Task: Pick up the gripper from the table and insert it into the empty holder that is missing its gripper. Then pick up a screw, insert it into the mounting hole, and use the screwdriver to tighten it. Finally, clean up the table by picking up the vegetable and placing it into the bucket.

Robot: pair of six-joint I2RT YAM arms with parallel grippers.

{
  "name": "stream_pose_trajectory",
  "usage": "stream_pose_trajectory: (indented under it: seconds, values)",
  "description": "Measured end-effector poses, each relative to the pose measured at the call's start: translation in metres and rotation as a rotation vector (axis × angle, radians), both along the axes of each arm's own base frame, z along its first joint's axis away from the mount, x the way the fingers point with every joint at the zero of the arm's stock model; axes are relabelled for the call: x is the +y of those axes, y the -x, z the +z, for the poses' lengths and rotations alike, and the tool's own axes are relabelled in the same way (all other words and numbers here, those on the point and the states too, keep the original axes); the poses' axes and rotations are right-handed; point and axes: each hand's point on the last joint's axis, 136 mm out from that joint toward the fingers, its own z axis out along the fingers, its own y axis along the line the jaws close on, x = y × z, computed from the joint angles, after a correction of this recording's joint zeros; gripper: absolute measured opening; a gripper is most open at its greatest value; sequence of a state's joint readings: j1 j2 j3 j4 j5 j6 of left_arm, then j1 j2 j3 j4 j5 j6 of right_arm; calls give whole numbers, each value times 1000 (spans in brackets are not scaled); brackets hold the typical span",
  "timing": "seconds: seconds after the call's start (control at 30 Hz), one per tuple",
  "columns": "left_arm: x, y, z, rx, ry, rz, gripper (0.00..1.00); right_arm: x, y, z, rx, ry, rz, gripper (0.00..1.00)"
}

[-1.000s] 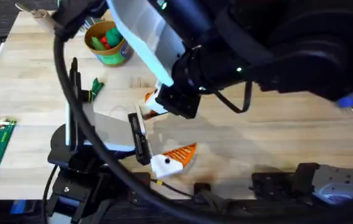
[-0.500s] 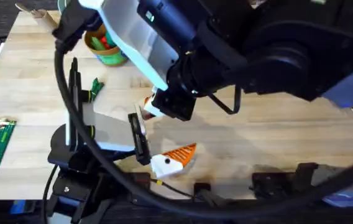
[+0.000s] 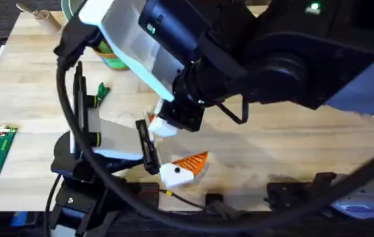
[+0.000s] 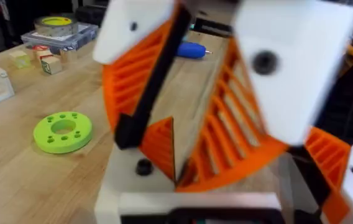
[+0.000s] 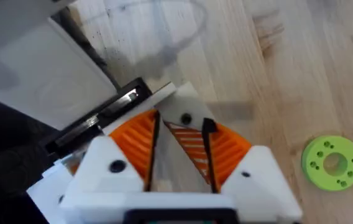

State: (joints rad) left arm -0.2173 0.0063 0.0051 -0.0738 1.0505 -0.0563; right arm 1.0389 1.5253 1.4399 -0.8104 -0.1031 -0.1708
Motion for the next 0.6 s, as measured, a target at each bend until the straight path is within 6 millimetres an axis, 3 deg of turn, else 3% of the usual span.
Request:
stream_pose_trajectory:
  seconds: [0.07,0.2,0.4,0.5,0.6]
  values:
    - [0,0,0,1,0,0,992,0,0,0,-1,-1,0,602]
    - [0,0,0,2,0,0,992,-1,-8,1,-25,1,-20,893]
    - [0,0,0,-1,0,3,993,1,-23,12,-62,-35,-53,917]
    - [0,0,0,-3,0,2,993,-5,-44,24,-78,-65,-112,920]
    - [0,0,0,-3,0,2,993,-24,-75,32,-90,-79,-206,922]
